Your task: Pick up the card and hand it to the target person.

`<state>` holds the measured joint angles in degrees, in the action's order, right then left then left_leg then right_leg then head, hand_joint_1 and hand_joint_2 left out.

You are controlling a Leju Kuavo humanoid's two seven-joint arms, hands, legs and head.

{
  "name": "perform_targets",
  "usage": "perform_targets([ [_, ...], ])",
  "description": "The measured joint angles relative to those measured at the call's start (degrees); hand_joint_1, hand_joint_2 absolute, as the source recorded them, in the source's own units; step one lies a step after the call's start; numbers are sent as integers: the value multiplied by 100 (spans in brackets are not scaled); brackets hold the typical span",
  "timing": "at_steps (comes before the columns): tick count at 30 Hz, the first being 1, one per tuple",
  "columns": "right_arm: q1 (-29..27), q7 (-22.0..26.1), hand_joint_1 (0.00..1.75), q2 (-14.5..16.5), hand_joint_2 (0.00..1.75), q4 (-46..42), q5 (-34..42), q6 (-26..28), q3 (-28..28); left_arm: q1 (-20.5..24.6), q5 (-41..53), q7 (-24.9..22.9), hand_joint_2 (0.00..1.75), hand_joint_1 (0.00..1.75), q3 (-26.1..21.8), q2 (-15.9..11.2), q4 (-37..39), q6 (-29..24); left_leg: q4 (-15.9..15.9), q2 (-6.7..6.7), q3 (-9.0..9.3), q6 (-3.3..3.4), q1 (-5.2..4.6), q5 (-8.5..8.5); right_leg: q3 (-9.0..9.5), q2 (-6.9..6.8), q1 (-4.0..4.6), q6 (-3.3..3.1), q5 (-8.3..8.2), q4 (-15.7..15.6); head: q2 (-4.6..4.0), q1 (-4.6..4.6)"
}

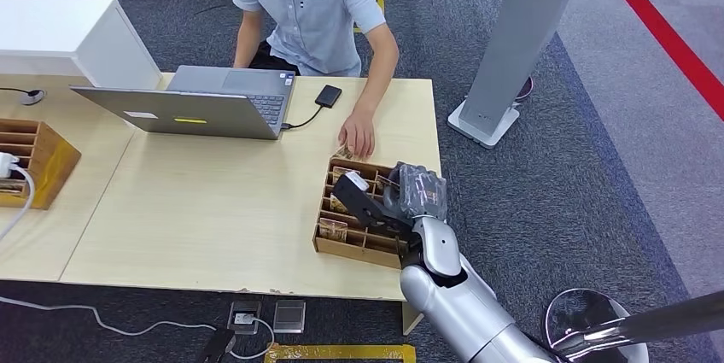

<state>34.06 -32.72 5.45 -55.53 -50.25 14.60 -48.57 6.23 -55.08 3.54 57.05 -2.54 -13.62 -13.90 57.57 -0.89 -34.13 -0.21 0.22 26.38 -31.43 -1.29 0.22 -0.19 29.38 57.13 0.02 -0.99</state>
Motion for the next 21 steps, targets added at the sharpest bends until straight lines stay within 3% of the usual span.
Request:
perform_targets([
  [12, -513, -180, 150, -648, 175, -2555, 76, -217, 318, -23, -46, 52, 175, 0, 0, 0, 7, -3, 0, 0, 0, 0, 0, 0, -2, 2, 0, 0, 0, -1, 1, 2],
  [17, -384, 126, 150, -720, 175, -2821, 391, -299, 364, -18, 46, 68, 175, 0, 0, 0, 7, 15, 0, 0, -2, 0, 0, 0, 0, 2, 0, -1, -1, 1, 0, 0],
  [21, 156, 715, 150, -643, 175, -2400, 1091, -389, 341, 38, 166, 19, 175, 0, 4, 0, 7, 78, 0, 1, -3, -1, 0, -3, 1, 1, 0, 0, -3, 3, 1, -1],
])
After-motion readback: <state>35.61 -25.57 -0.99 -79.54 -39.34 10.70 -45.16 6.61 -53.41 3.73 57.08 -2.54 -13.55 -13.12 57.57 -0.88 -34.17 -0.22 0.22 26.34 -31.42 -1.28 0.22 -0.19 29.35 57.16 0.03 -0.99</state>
